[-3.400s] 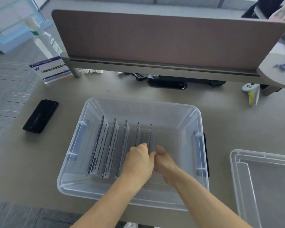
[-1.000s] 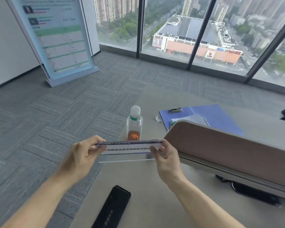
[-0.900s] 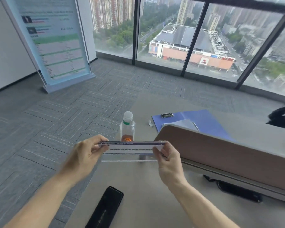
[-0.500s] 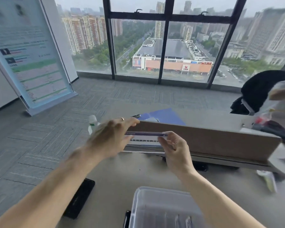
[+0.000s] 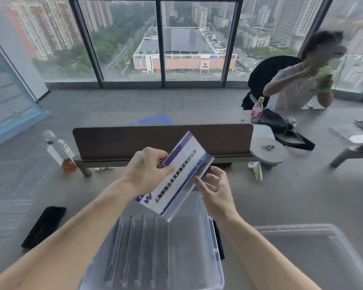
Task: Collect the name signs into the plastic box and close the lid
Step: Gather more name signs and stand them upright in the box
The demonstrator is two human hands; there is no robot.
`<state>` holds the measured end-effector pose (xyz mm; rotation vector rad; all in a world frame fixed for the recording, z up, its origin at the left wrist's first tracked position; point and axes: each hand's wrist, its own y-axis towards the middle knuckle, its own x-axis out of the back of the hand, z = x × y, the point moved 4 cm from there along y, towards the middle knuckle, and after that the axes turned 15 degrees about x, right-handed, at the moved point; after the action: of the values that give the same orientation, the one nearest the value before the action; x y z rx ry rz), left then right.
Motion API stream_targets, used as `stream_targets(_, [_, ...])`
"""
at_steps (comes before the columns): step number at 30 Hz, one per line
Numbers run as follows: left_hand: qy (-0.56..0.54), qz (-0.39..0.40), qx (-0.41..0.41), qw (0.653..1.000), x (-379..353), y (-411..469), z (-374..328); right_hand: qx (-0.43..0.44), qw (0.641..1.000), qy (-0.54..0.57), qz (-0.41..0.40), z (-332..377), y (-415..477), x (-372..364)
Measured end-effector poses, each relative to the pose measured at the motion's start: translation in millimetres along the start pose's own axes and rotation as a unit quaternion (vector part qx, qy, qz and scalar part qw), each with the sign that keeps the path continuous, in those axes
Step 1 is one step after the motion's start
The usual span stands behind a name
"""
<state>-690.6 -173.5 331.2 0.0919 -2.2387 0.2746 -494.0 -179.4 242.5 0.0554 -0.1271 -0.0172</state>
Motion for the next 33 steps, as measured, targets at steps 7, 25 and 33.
stream_targets(7, [-0.078, 0.092, 0.134, 0.984, -98, -18, 68, -0.121, 0.991, -0.004, 0.051, -95, -44, -26])
stream_targets(25, [-0.059, 0.104, 0.25, 0.961, -255, -43, 151, -0.317, 0.935, -0.135, 0.083, -225, -66, -62])
stream_targets(33, [0.0, 0.088, 0.238, 0.967, -266, -35, 151, -0.374, 0.915, -0.105, 0.105, -251, -59, -73])
